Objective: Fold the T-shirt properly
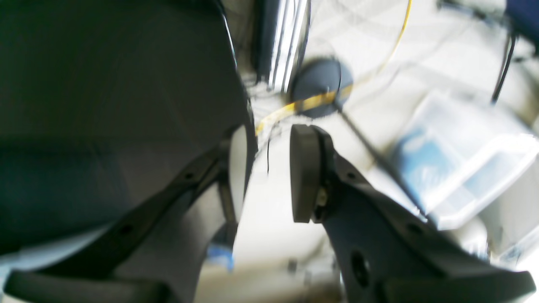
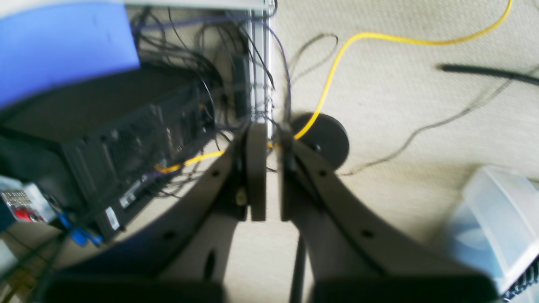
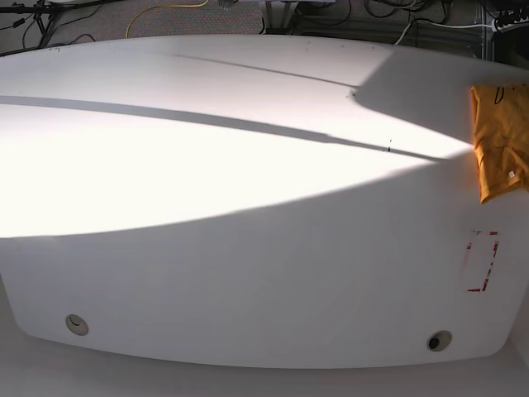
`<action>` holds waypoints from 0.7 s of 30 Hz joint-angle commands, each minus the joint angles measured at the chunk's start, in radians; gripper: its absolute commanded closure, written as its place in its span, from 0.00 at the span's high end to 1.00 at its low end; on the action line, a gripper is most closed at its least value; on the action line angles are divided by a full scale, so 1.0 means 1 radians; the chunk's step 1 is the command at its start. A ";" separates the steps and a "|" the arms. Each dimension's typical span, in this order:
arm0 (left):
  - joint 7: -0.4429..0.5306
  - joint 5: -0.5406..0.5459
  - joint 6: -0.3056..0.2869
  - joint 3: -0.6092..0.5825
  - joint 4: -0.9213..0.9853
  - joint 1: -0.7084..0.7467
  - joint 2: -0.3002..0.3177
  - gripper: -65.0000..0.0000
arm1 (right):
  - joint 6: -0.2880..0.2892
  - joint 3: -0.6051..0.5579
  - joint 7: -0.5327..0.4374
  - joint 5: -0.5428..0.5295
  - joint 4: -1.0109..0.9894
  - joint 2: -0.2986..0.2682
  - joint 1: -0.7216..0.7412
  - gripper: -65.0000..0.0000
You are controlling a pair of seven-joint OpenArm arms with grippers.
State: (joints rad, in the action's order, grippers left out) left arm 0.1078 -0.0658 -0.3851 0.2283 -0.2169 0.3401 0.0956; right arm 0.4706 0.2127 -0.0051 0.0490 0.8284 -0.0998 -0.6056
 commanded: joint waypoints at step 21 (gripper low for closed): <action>-0.056 0.002 0.226 -0.068 0.113 -0.203 0.011 0.25 | -0.100 -0.017 -0.006 0.012 -0.467 0.001 0.347 0.06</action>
State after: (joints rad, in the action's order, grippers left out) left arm 0.0772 -0.0601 -0.1631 0.1616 -0.1043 0.1448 0.1028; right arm 0.3801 0.2047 -0.0105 0.0608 0.3878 -0.0917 -0.2680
